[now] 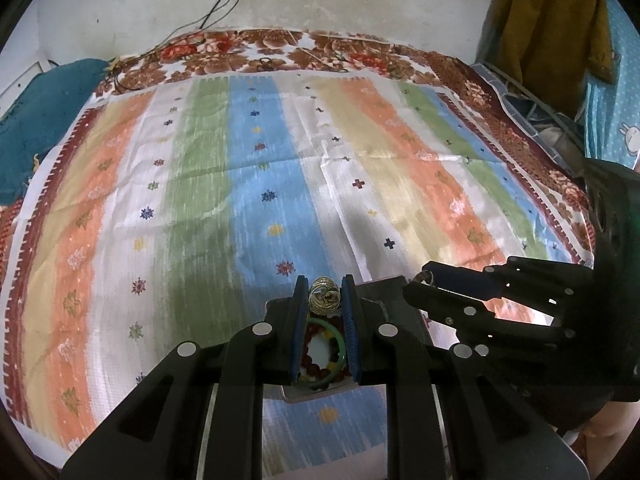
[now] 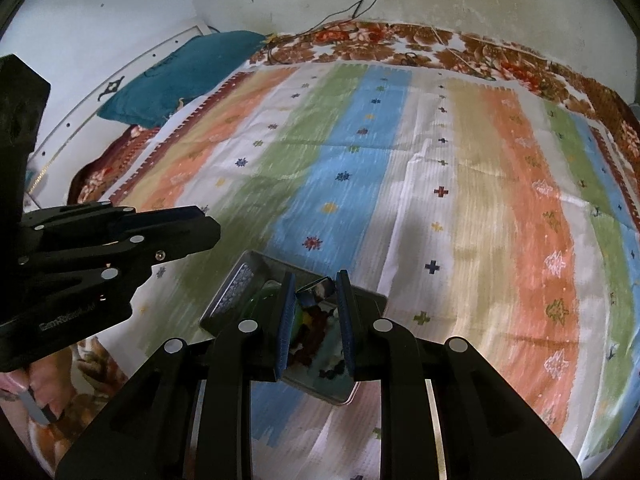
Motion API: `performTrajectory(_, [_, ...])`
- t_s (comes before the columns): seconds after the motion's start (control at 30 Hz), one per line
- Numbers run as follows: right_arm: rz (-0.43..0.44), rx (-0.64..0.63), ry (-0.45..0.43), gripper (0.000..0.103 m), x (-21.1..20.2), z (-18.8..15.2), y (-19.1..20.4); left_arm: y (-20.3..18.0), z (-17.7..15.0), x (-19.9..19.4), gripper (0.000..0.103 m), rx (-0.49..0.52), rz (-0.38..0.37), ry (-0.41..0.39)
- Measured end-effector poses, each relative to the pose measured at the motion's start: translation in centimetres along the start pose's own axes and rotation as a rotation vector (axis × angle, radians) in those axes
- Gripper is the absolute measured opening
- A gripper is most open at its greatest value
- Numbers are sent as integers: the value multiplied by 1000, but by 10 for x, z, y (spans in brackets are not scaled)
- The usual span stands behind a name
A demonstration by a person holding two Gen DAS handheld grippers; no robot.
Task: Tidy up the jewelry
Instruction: 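Carry the gold ring with the left tool while the right carries the silver ring over the tin, then open both tools to drop the two rings into the tin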
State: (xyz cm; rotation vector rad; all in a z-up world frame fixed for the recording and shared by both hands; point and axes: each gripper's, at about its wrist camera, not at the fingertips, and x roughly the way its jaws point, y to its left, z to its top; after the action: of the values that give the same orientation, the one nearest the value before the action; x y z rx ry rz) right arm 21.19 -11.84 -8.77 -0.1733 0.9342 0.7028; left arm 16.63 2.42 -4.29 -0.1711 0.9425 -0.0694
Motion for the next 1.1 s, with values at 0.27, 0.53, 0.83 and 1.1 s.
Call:
performTrajectory(0.27, [7,30,-28,38,-7,-2,-7,5,2,-4,36,-29,9,-7])
performTrajectory(0.53, [-24,37,-48,50,-18,-12,-12,8,-8,-9,43,-38,3,0])
performTrajectory(0.83, [-57,43,-124,73,-43,-24,-16,5,-21,-21,62,-26,6,-7])
performTrajectory(1.1, [-62,54,-155,87,-55,-27,-18,-10,-33,-26,80,91,49,-41])
